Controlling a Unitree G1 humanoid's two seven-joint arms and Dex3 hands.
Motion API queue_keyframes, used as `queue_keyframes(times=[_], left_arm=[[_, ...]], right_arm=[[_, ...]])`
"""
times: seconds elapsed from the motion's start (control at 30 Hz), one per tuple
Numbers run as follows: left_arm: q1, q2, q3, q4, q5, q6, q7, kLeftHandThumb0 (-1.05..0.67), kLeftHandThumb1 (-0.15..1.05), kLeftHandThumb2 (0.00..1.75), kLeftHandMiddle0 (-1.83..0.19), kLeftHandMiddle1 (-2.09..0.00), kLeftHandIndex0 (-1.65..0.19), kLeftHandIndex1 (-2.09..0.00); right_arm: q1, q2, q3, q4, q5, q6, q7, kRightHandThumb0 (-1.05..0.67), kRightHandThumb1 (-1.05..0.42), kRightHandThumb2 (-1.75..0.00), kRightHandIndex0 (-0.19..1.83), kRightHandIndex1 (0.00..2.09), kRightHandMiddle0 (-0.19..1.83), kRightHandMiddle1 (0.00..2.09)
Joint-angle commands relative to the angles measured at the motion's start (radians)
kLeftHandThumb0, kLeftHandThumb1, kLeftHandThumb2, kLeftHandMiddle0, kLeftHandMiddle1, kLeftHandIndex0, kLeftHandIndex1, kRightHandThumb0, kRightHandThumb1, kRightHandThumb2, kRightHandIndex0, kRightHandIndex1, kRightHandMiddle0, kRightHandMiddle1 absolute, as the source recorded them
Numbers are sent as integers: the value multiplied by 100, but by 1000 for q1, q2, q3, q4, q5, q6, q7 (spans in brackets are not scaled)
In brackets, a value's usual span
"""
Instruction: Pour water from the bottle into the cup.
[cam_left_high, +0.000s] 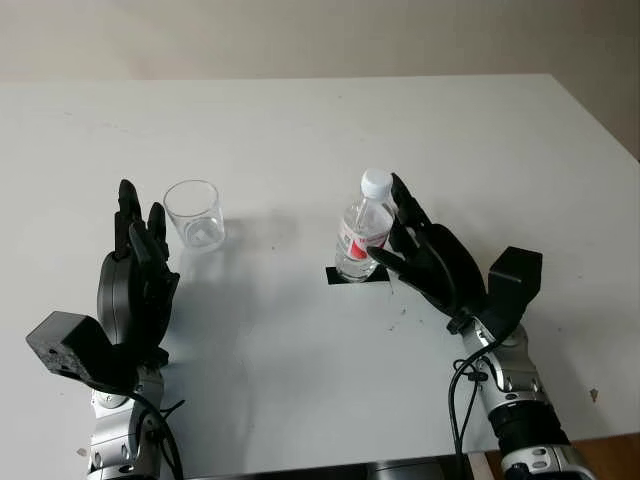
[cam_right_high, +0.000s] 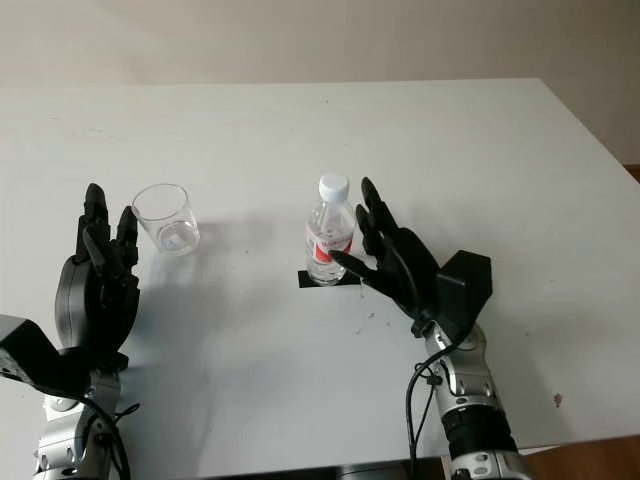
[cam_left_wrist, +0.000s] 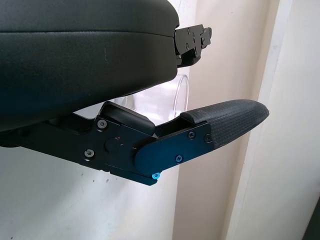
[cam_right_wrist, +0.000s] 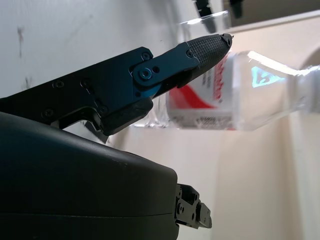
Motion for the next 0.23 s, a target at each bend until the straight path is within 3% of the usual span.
queue_keyframes(times=[0.0,0.2], left_arm=[[-8,3,0,-5,-2,1,1,-86,105,79,19,-26,15,0],[-15,6,2,3,-4,1,-2,-86,105,77,19,-28,14,0]], right_arm=[[51,20,12,-76,-1,-32,-7,-84,-95,-6,-19,0,-19,0],[135,47,60,-193,-55,-65,-54,-85,-96,-6,-19,0,-19,0]])
